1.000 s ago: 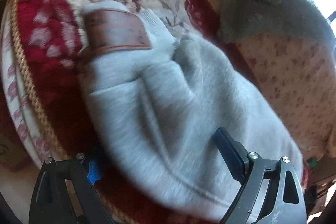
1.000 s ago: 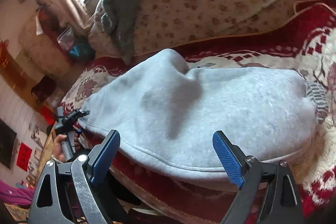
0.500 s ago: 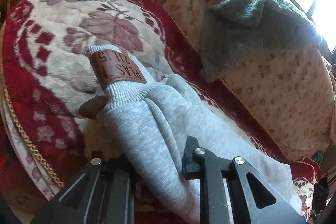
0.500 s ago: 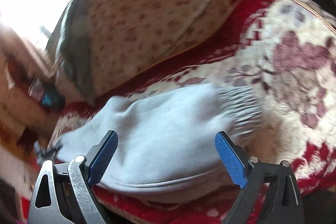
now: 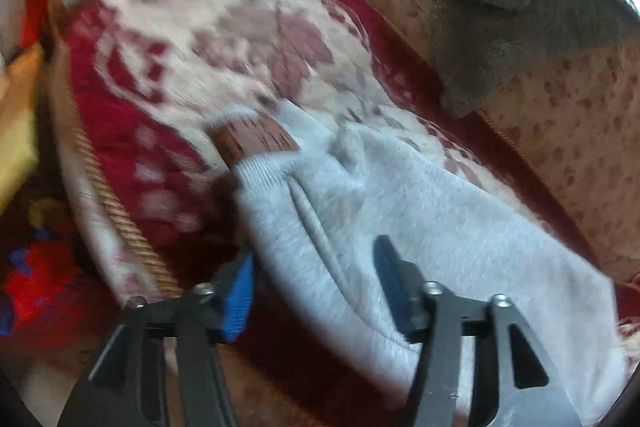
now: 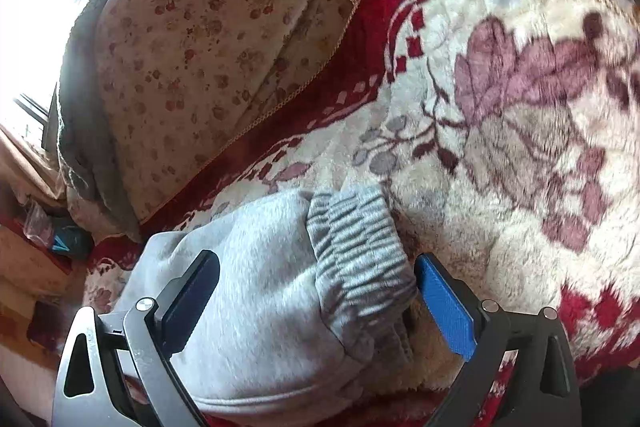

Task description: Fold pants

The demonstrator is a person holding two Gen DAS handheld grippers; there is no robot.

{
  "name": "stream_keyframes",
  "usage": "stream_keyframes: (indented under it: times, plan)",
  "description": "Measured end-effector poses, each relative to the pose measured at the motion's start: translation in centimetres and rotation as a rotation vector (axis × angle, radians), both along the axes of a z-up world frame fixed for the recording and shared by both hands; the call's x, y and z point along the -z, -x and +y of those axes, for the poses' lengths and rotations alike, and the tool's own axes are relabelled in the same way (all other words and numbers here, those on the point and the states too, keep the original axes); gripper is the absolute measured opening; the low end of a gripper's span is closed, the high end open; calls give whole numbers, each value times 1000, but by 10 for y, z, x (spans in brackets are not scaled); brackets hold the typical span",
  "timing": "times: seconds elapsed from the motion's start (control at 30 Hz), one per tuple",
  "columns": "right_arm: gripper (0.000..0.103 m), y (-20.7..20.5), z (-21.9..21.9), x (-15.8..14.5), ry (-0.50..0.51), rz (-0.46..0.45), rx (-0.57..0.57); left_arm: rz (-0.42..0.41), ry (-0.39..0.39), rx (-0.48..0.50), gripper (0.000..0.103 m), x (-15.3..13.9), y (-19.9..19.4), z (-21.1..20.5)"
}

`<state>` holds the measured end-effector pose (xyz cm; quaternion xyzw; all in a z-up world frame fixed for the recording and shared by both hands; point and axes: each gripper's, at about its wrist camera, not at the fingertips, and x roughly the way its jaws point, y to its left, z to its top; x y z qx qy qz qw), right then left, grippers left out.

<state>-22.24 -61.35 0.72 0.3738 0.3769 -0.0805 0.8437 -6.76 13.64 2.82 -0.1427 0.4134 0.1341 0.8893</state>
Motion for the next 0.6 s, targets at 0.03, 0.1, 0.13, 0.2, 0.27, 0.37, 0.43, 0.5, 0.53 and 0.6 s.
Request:
stream_keyframes:
  times: [0.03, 0.1, 0.13, 0.2, 0.27, 0.37, 0.43, 0.5, 0.53, 0.6]
  plan:
    - [102, -5, 0, 1, 5, 14, -6, -21, -45, -7, 60, -8, 7, -3]
    - [102, -16, -3, 11, -41, 44, -33, -73, -95, 9, 64, -26, 21, -14]
    - [102, -19, -7, 19, -81, 62, -28, -100, -90, 33, 66, -37, 28, -21]
    - [102, -21, -9, 28, -136, 54, -43, -127, -70, 76, 73, -49, 30, -34]
    - [76, -18, -2, 26, -122, 18, -89, -147, -61, 142, 73, -62, 29, -56]
    - [56, -8, 7, 12, -91, -39, -129, -178, -38, 269, 74, -76, 22, -100]
    - [52, 2, 13, -4, -58, -84, -169, -183, -14, 375, 74, -78, 15, -138]
    - [49, 10, 21, -21, 28, -101, -195, -190, 3, 463, 74, -77, 13, -173]
    - [47, 14, 25, -29, 96, -91, -199, -186, 10, 524, 74, -75, 9, -198]
    - [42, 16, 28, -29, 192, -25, -179, -175, 22, 594, 76, -70, 4, -231]
